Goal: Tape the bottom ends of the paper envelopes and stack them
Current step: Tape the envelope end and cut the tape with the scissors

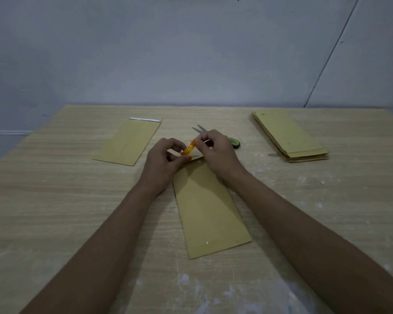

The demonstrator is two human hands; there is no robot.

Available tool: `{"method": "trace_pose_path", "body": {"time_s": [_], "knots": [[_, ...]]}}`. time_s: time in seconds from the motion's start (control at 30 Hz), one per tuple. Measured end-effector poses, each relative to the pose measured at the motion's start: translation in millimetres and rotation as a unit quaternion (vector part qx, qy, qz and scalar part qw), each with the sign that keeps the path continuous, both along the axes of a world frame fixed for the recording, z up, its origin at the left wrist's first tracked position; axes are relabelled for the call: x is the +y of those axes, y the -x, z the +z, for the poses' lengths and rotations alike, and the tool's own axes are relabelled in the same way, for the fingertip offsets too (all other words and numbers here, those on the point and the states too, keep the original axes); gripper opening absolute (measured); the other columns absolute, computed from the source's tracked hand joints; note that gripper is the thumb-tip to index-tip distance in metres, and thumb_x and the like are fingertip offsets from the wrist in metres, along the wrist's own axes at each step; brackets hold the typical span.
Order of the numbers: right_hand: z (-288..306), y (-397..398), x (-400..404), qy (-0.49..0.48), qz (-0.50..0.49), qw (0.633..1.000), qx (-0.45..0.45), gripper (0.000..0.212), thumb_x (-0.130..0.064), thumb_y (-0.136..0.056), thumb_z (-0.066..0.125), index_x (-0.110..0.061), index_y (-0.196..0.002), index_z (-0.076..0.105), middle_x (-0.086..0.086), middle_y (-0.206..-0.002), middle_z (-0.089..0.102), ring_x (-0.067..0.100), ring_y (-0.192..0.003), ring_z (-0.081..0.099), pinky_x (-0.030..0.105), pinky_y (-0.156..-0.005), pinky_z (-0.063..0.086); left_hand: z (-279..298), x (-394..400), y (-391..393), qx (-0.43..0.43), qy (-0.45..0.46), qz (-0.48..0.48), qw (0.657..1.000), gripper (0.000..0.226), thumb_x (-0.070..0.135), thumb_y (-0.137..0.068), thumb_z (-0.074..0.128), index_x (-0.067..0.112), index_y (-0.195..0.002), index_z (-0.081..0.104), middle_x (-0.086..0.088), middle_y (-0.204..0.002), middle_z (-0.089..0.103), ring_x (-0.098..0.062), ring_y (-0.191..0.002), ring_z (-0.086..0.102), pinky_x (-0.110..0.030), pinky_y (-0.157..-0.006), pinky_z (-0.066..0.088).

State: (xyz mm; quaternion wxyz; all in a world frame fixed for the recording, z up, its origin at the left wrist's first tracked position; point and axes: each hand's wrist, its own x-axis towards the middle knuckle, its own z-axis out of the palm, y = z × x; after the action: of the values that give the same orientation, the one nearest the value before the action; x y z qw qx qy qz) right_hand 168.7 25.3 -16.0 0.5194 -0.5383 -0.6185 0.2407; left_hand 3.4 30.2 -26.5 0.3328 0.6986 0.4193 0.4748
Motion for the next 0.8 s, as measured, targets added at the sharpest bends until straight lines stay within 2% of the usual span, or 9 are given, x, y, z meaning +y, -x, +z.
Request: {"method": "trace_pose_path", "body": {"time_s": [0.17,0.33,0.43,0.5,0.63,0.73,0.8], "knots": [[-3.9,3.5,-1.2,-0.031,0.001,0.998,-0.053,0.014,-0.008,-0.097,0.056,-0.018,-0.087,0.054,0.007,-0.095,0.059,0.017,-0.088,0.053,0.027,-0.075,0.041,-1.0,-1.6,-2.9,0.008,0.001,-0.005,1.000,0.019,0.013,-0.083,0.080,0.024,-0.087,0.064,-0.003,-0.100,0.061,-0.004,-0.058,0.052,-0.016,-0.060,0.041],[-7.8,3.4,0.9,-0.055,0.010,0.996,-0.071,0.013,-0.005,-0.097,0.054,-0.014,-0.089,0.055,-0.007,-0.087,0.047,0.006,-0.082,0.045,0.010,-0.073,0.034,-0.5,-1.5,-5.1,0.012,0.023,0.007,1.000,0.010,0.026,-0.093,0.069,0.021,-0.086,0.065,-0.002,-0.097,0.063,-0.018,-0.071,0.060,-0.028,-0.065,0.046],[-9.4,3.2,1.9,-0.058,0.011,0.996,-0.066,0.012,-0.005,-0.097,0.054,-0.013,-0.088,0.056,-0.011,-0.085,0.046,0.001,-0.082,0.045,0.009,-0.074,0.034,0.3,-2.4,-6.1,0.026,0.040,0.016,0.999,0.018,0.029,-0.095,0.065,0.011,-0.091,0.064,0.000,-0.092,0.062,-0.005,-0.065,0.059,-0.016,-0.060,0.043],[-9.7,3.2,2.0,-0.063,0.017,0.996,-0.063,0.012,-0.006,-0.097,0.054,-0.013,-0.088,0.056,-0.009,-0.085,0.048,0.000,-0.082,0.046,0.011,-0.074,0.035,0.7,-2.3,-6.5,0.034,0.041,0.021,0.998,0.022,0.030,-0.096,0.063,0.008,-0.093,0.063,-0.001,-0.093,0.061,0.000,-0.062,0.057,-0.011,-0.057,0.041],[-6.0,1.6,-0.6,-0.060,0.031,0.997,-0.027,0.012,-0.008,-0.098,0.053,-0.014,-0.088,0.054,-0.006,-0.084,0.051,0.006,-0.079,0.049,0.023,-0.075,0.041,1.2,-0.9,-8.5,0.033,0.051,0.033,0.998,0.026,0.034,-0.096,0.064,0.008,-0.090,0.062,-0.008,-0.092,0.062,0.001,-0.059,0.056,-0.011,-0.056,0.040],[-2.4,1.7,-4.9,-0.051,0.049,0.997,-0.009,0.010,-0.007,-0.099,0.052,-0.010,-0.089,0.054,-0.005,-0.080,0.053,0.006,-0.074,0.050,0.021,-0.073,0.042,3.2,-1.3,-9.3,0.025,0.059,0.041,0.997,0.028,0.035,-0.095,0.064,0.008,-0.089,0.061,-0.012,-0.092,0.062,0.003,-0.055,0.056,-0.011,-0.055,0.039],[0.0,3.1,-7.0,-0.027,0.068,0.997,0.021,0.009,-0.003,-0.099,0.051,-0.005,-0.091,0.056,0.008,-0.082,0.058,0.005,-0.072,0.054,0.016,-0.072,0.044,2.7,-1.0,-8.6,0.031,0.054,0.048,0.997,0.024,0.033,-0.096,0.064,0.011,-0.086,0.060,-0.013,-0.092,0.063,0.002,-0.056,0.056,-0.011,-0.054,0.039]]}}
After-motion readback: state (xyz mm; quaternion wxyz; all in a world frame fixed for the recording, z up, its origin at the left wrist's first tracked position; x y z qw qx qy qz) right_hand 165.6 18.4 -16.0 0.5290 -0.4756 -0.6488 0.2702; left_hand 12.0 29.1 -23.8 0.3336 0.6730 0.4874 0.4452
